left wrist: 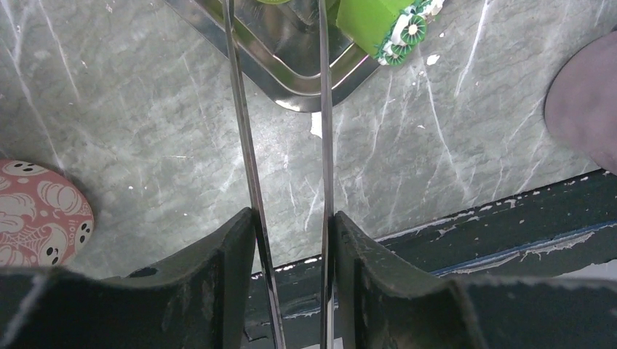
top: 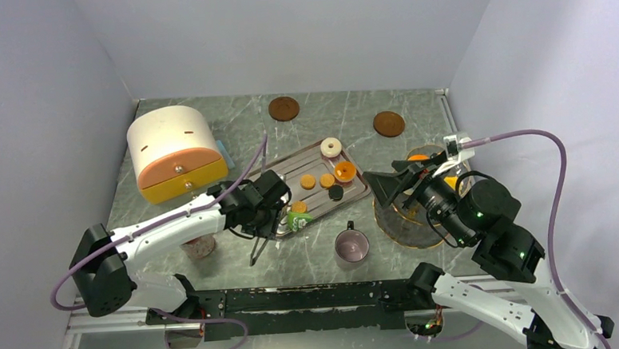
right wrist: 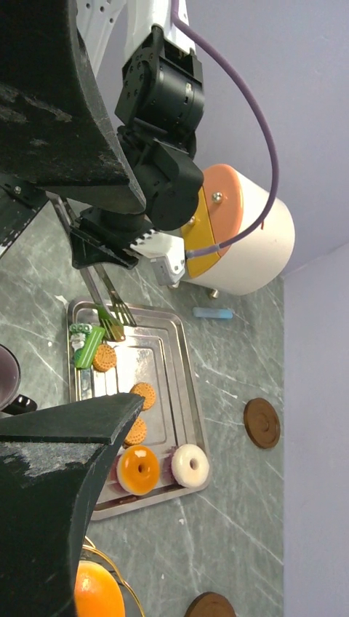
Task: Serve the afternoon tea
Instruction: Pick up the desert from the tray.
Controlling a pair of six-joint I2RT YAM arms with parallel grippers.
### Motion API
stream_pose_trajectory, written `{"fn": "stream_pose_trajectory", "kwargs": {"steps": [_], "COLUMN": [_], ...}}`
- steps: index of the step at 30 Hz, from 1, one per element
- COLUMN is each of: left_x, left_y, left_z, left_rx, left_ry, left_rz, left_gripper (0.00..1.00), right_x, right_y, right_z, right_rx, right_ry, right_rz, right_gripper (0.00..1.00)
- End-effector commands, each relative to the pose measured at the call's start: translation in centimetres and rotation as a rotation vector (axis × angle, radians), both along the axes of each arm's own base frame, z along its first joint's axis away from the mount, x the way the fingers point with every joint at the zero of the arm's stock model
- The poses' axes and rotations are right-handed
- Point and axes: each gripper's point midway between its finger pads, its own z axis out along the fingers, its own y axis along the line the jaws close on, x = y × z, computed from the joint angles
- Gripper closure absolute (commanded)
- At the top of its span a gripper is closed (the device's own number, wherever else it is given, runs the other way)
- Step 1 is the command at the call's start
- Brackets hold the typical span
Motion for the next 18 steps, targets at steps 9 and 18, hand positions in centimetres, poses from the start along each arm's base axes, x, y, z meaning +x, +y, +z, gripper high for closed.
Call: {"fn": "stream_pose_trajectory", "kwargs": {"steps": [9,18], "left_x": [1.4,3.2], "left_y": [-0.5,-1.1], "left_z": [3.1,6.5], "left_rx": [-0.051,-0.098], "left_ry": [-0.09,-0.194], "left_rz": [0.027,0.055], "left_gripper": [0.57,0.58], "right_x": [-0.3,-0.4], "right_y": [-0.6,-0.8], "right_z": [0.9,1.4], "right_rx": [0.039,0.04], "right_ry": [-0.019,-0.026], "right_rz": [-0.011,-0.015], "right_gripper": [0.02,0.02]}}
